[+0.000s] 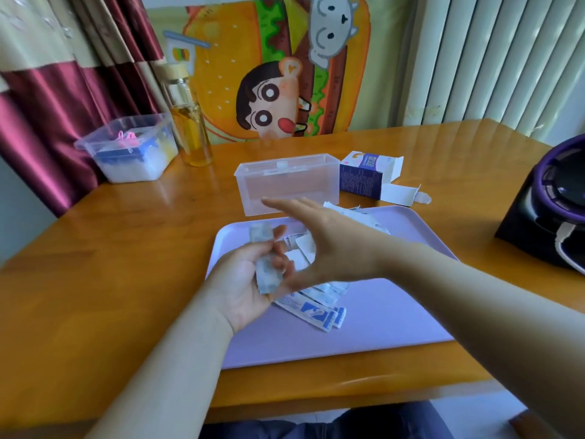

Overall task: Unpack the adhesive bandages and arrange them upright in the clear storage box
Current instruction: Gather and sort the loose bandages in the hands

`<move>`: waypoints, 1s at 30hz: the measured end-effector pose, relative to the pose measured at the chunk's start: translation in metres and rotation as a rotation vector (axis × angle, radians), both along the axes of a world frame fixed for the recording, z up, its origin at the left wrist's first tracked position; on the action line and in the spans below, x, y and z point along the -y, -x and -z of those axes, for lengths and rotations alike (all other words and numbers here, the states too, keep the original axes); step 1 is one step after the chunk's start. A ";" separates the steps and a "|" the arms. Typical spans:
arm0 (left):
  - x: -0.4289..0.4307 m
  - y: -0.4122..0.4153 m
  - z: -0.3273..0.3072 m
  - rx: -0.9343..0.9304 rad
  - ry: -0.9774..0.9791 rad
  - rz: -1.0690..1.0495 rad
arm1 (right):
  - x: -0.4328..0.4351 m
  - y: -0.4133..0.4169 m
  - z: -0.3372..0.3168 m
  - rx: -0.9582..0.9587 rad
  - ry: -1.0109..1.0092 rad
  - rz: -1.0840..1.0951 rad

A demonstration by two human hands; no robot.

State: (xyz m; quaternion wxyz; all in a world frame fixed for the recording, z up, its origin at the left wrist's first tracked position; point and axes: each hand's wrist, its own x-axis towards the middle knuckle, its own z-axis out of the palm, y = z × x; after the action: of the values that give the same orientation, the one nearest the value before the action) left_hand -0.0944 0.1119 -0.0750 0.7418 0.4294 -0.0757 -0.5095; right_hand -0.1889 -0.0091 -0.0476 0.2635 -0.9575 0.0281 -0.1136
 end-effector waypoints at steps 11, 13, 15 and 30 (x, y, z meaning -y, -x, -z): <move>-0.020 -0.027 0.002 -0.061 0.025 -0.331 | 0.006 -0.044 0.039 -0.298 0.457 0.124; -0.023 -0.029 0.003 -0.056 0.012 -0.335 | 0.006 -0.043 0.039 -0.241 0.402 0.126; -0.025 -0.031 0.004 -0.048 0.010 -0.345 | 0.007 -0.038 0.037 -0.182 0.290 0.130; -0.006 -0.016 0.007 0.174 -0.058 -0.291 | 0.012 -0.020 0.030 0.055 -1.139 0.277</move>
State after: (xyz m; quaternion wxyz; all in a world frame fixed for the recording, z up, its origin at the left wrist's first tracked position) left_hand -0.0787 0.1177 -0.0816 0.7857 0.4995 -0.0621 -0.3596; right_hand -0.1687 -0.0208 -0.0775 0.7199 -0.6491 0.2030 -0.1386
